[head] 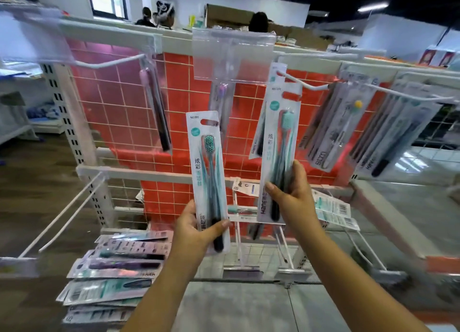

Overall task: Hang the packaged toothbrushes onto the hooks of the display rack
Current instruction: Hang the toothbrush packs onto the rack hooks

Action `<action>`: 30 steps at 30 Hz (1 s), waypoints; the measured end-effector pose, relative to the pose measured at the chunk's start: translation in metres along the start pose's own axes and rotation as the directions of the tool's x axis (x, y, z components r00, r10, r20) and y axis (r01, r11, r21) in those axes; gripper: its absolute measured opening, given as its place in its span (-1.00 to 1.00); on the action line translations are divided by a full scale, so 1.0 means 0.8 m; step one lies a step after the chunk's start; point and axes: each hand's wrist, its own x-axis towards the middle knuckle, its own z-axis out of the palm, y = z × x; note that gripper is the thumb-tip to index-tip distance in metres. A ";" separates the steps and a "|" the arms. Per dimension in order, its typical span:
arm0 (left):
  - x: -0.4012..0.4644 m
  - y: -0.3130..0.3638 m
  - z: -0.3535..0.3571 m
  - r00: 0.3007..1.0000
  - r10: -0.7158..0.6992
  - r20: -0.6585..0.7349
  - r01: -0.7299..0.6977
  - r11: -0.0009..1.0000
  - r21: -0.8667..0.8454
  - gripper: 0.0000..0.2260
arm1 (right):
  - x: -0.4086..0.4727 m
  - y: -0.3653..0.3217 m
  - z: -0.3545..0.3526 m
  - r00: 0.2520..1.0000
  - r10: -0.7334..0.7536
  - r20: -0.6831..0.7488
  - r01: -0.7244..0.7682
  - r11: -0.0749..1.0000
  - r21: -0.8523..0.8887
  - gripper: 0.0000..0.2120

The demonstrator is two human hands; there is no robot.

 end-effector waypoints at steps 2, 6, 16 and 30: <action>-0.003 -0.003 0.008 1.000 -0.013 0.007 0.013 1.000 0.015 -0.62 | 0.006 -0.007 -0.008 0.999 -0.054 -0.007 0.053 0.998 -0.023 -0.57; -0.006 -0.008 0.020 0.999 -0.040 0.028 0.039 0.999 0.031 -0.57 | 0.016 -0.002 -0.021 0.996 -0.052 -0.066 0.052 0.999 -0.008 -0.51; 0.002 -0.013 0.040 1.000 -0.026 0.010 0.025 0.997 0.071 -0.60 | 0.047 -0.003 -0.015 1.000 0.011 0.020 -0.006 0.972 -0.234 -0.41; -0.002 -0.015 0.045 0.999 -0.029 -0.020 0.031 0.995 0.092 -0.49 | 0.160 0.001 -0.006 0.981 0.191 -0.027 -0.184 0.881 -0.436 -0.38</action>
